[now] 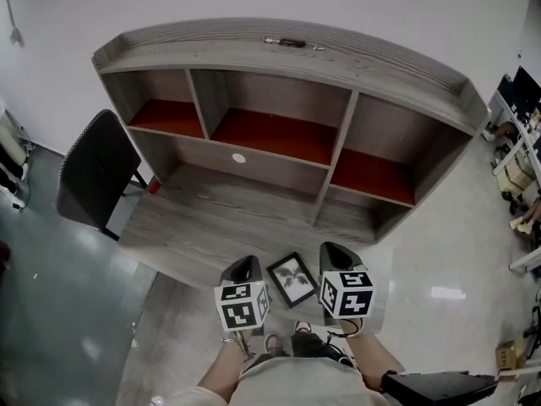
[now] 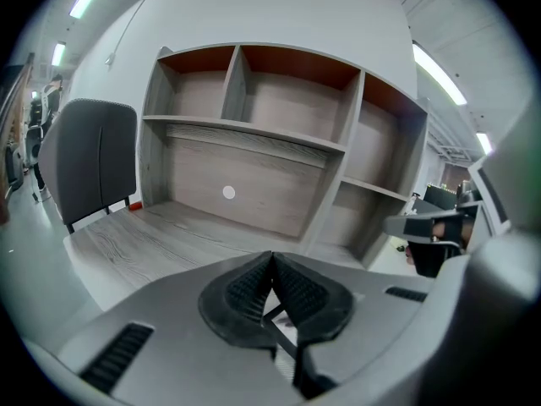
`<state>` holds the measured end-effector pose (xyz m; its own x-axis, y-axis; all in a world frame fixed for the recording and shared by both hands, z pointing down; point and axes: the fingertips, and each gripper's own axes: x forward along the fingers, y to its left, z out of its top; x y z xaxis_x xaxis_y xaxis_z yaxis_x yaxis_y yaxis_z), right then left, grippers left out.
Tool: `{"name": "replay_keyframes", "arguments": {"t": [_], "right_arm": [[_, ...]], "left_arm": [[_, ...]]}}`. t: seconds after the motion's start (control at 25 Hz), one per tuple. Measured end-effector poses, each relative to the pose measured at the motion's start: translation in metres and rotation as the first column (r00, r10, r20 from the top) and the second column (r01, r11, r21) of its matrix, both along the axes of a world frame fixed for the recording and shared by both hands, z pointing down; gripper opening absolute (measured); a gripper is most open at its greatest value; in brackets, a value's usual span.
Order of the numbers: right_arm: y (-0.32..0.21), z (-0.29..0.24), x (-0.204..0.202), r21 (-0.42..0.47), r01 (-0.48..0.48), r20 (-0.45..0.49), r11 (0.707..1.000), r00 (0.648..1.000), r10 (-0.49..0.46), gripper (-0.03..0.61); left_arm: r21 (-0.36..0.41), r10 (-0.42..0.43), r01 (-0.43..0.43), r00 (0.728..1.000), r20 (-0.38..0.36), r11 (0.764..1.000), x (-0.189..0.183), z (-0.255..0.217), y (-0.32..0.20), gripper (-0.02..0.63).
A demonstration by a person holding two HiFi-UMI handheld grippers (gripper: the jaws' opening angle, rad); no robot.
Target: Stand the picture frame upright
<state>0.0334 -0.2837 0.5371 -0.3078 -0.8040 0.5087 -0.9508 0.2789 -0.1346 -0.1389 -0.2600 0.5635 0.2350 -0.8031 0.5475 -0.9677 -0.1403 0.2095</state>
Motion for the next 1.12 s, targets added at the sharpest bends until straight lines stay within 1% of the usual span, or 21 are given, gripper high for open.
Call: {"name": "replay_keyframes", "arguments": {"t": [0.2, 0.32, 0.52, 0.72, 0.96, 1.12], "right_arm": [[-0.008, 0.008, 0.001, -0.026, 0.032, 0.003, 0.999, 0.999, -0.032, 0.032], [-0.008, 0.021, 0.0, -0.065, 0.06, 0.011, 0.996, 0.998, -0.059, 0.032], [-0.013, 0.039, -0.013, -0.117, 0.134, 0.007, 0.984, 0.991, -0.134, 0.032], [-0.017, 0.061, -0.019, -0.165, 0.196, -0.001, 0.967, 0.98, -0.199, 0.032], [-0.015, 0.098, -0.021, -0.234, 0.227, 0.03, 0.945, 0.973, -0.227, 0.032], [-0.013, 0.122, -0.021, -0.274, 0.241, 0.043, 0.931, 0.97, -0.239, 0.032]], "left_arm": [[-0.009, -0.019, 0.019, 1.0, 0.002, 1.0, 0.001, 0.004, -0.008, 0.012], [-0.035, -0.035, 0.035, 0.999, 0.0, 0.999, 0.003, 0.013, -0.005, 0.014], [-0.083, -0.088, 0.087, 0.996, -0.001, 0.993, -0.003, 0.032, 0.001, 0.012], [-0.135, -0.138, 0.134, 0.99, -0.017, 0.982, -0.004, 0.057, 0.007, 0.012], [-0.21, -0.171, 0.163, 0.985, -0.02, 0.964, -0.003, 0.093, 0.019, 0.014], [-0.259, -0.176, 0.165, 0.984, -0.02, 0.952, 0.002, 0.116, 0.027, 0.012]]}}
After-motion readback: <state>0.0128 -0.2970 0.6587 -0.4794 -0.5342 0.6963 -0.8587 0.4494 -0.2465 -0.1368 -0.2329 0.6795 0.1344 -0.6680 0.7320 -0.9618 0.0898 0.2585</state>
